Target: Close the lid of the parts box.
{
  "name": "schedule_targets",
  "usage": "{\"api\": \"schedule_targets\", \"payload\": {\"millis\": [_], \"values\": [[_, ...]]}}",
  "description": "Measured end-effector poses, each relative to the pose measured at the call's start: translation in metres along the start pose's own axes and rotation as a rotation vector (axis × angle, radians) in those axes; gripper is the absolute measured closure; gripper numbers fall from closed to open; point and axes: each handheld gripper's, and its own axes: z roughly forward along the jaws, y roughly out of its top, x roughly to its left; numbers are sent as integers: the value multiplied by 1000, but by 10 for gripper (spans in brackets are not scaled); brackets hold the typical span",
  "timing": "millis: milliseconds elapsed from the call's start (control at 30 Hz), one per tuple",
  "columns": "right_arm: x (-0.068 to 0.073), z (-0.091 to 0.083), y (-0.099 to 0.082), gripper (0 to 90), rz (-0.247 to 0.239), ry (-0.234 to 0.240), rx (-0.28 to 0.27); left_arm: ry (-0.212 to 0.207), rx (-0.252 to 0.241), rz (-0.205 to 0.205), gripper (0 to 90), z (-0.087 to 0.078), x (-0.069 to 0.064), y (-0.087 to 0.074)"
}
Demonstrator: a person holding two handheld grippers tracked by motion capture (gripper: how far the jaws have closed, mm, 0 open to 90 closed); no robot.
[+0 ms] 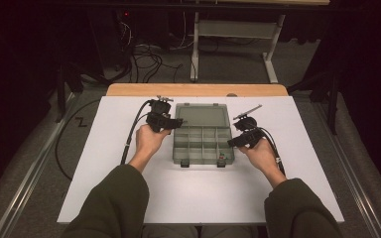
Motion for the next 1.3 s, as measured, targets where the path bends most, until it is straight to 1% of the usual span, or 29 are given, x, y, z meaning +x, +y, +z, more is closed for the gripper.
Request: {"api": "schedule_targets", "payload": {"millis": [67,133,167,233,367,400,533,567,633,733,900,1100,1300], "values": [[0,0,0,732,1,1,1,8,11,9,466,1,0,3],[0,0,0,732,1,0,1,21,5,15,465,2,1,5],[0,0,0,732,1,0,1,25,-4,24,447,2,2,7],[0,0,0,733,-1,0,1,21,-4,26,452,4,4,10],[0,0,0,733,1,-1,3,18,33,8,470,9,8,16],[0,0,0,733,1,-1,3,10,45,0,469,11,8,18],[0,0,0,733,-1,0,2,10,90,-3,479,16,8,25],[0,0,0,733,-1,0,2,6,100,-10,482,17,9,27],[0,0,0,733,-1,1,3,-2,125,-4,491,20,10,30],[0,0,0,733,-2,1,2,-23,160,-9,493,24,11,32],[0,0,0,733,-1,0,3,-44,197,-32,508,33,13,35],[0,0,0,733,-4,0,3,-45,260,-52,519,45,18,36],[0,0,1,733,-6,0,5,-64,286,-92,547,54,26,35]]}}
